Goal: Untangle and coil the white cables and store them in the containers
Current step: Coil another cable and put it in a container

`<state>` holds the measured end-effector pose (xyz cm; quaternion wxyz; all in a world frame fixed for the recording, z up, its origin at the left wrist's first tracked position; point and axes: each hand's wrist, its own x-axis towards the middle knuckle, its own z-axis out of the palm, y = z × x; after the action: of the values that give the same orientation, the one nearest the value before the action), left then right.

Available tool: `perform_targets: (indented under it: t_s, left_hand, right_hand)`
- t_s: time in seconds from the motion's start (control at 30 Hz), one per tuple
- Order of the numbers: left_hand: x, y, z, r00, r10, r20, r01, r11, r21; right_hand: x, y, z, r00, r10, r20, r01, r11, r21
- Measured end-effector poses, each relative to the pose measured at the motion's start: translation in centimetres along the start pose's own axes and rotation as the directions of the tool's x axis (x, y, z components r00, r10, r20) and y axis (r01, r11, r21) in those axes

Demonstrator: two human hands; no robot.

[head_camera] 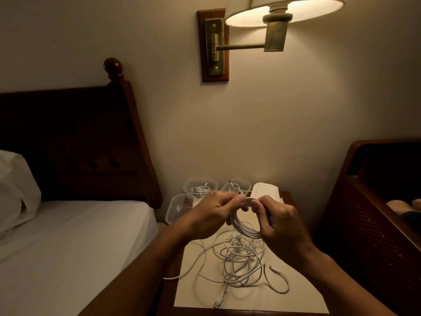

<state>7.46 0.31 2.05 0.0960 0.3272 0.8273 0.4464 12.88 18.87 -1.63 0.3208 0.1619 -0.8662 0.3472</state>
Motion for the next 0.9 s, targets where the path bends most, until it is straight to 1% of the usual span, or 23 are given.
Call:
perform_targets:
  t_s: [0.07, 0.17, 0.27, 0.37, 0.47, 0.57, 0.7, 0.77, 0.8, 0.87, 0.9]
  left_hand:
    - [0.0, -0.3, -1.3, 0.993, -0.072, 0.09, 0.07, 0.997, 0.023]
    - [0.0, -0.5, -3.0, 0.983, -0.101, 0.156, 0.09, 0.993, 0.076]
    - [0.3, 0.2, -3.4, 0.974, -0.211, 0.088, 0.209, 0.977, 0.034]
    - [0.8, 1.1, -3.0, 0.944, -0.329, 0.009, 0.329, 0.944, -0.022]
    - [0.9, 1.5, -2.8, 0.894, -0.447, 0.036, 0.447, 0.879, -0.169]
    - [0.8, 1.4, -2.3, 0.84, -0.535, 0.087, 0.533, 0.786, -0.312]
    - [0.8, 0.6, -1.3, 0.775, -0.631, -0.004, 0.587, 0.723, -0.364]
    - [0.6, 0.4, -0.7, 0.748, -0.664, -0.011, 0.585, 0.667, -0.462]
    - [0.5, 0.5, -0.4, 0.736, -0.677, 0.002, 0.573, 0.622, -0.534]
    - [0.4, 0.6, 0.5, 0.72, -0.693, 0.007, 0.522, 0.536, -0.664]
    - [0.4, 0.7, 1.0, 0.713, -0.701, -0.015, 0.489, 0.512, -0.706]
  right_hand:
    - [0.2, 0.3, -0.4, 0.999, -0.033, -0.017, 0.033, 0.999, 0.006]
    - [0.6, 1.0, -0.8, 0.995, -0.1, 0.01, 0.1, 0.995, 0.001]
    - [0.7, 1.7, -1.0, 0.971, -0.206, 0.119, 0.218, 0.972, -0.091]
    - [0.9, 2.1, -1.0, 0.943, -0.232, 0.24, 0.292, 0.922, -0.256]
    - [1.2, 1.9, -0.9, 0.928, -0.239, 0.287, 0.345, 0.844, -0.41]
    - [1.2, 1.1, -0.6, 0.939, -0.2, 0.28, 0.319, 0.811, -0.491]
    - [1.1, 0.6, 0.4, 0.961, -0.124, 0.248, 0.243, 0.809, -0.536]
    - [1.1, 0.4, 0.9, 0.97, -0.09, 0.224, 0.205, 0.8, -0.564]
    - [1.1, 0.3, 1.1, 0.975, -0.071, 0.209, 0.181, 0.801, -0.571]
    - [1.2, 0.2, 1.6, 0.982, -0.039, 0.184, 0.136, 0.821, -0.554]
    - [1.3, 0.2, 1.8, 0.983, -0.032, 0.179, 0.124, 0.837, -0.533]
